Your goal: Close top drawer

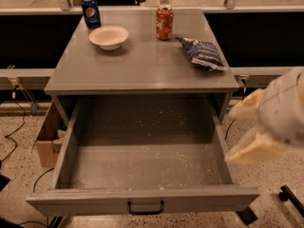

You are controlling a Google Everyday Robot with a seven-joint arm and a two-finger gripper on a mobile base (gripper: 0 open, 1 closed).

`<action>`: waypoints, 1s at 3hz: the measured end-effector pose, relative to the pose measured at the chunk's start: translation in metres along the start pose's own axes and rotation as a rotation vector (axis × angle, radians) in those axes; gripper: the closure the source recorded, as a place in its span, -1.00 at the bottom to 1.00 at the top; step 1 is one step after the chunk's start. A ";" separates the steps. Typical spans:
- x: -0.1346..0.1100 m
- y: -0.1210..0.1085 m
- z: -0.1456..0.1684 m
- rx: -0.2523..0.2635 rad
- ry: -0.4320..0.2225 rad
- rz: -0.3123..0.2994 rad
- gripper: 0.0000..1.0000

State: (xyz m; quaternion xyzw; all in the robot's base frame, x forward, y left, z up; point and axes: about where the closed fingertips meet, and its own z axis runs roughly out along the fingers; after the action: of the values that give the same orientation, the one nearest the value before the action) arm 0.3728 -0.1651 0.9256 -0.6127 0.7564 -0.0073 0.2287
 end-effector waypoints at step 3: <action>0.041 0.198 0.187 -0.305 -0.132 0.093 1.00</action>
Offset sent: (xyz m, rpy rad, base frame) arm -0.2259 0.0463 -0.3875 0.2115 0.6457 -0.0175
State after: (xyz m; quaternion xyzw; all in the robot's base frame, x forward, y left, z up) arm 0.2505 -0.1033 0.6863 -0.6039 0.7596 0.1583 0.1823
